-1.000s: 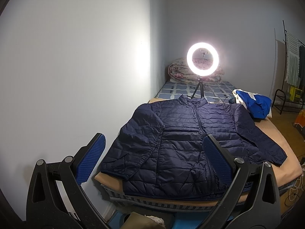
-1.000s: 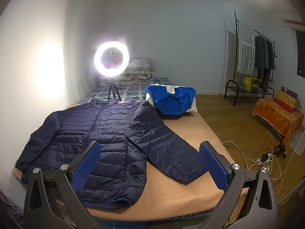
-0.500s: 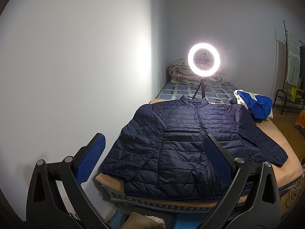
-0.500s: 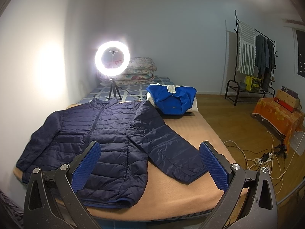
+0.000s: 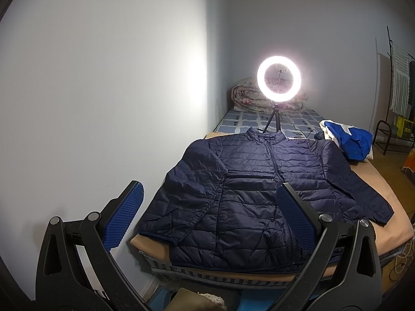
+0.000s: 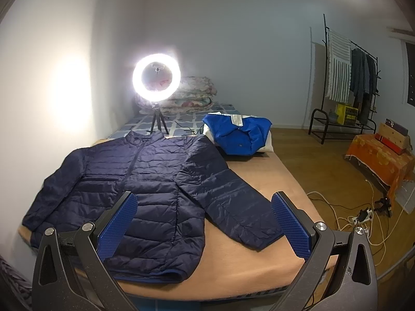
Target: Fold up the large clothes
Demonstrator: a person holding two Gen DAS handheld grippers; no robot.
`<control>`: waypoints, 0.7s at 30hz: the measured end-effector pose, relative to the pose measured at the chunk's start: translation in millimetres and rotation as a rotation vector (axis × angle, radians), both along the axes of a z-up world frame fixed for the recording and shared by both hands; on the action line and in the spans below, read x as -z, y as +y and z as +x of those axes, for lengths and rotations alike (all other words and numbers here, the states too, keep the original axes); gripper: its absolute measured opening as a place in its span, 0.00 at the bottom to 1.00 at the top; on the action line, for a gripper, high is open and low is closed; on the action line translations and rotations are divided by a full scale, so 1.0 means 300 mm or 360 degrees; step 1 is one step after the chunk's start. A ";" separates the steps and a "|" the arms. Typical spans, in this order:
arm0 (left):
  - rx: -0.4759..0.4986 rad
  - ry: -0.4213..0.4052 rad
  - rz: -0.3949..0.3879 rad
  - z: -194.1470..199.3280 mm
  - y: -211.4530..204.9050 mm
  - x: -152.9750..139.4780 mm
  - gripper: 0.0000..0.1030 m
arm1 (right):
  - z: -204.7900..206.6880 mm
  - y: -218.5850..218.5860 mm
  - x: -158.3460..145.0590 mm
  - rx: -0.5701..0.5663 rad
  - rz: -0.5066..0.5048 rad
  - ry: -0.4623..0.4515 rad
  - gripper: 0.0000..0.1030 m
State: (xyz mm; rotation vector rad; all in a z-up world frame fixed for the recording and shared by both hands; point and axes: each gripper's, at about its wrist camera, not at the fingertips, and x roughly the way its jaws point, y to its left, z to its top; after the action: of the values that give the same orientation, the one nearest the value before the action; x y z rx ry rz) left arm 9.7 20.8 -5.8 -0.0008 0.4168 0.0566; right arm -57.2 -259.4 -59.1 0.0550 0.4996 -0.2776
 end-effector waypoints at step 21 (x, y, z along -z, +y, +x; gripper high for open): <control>-0.0157 0.0001 0.0025 -0.028 0.110 0.038 1.00 | 0.152 0.162 -0.005 -0.0217 -0.0068 0.0038 1.00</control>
State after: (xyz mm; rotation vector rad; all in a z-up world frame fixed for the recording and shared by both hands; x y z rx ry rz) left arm 1.4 53.8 -17.1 -0.0058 0.4170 0.1571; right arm -11.6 -210.7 -57.4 -0.0240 0.5183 -0.1553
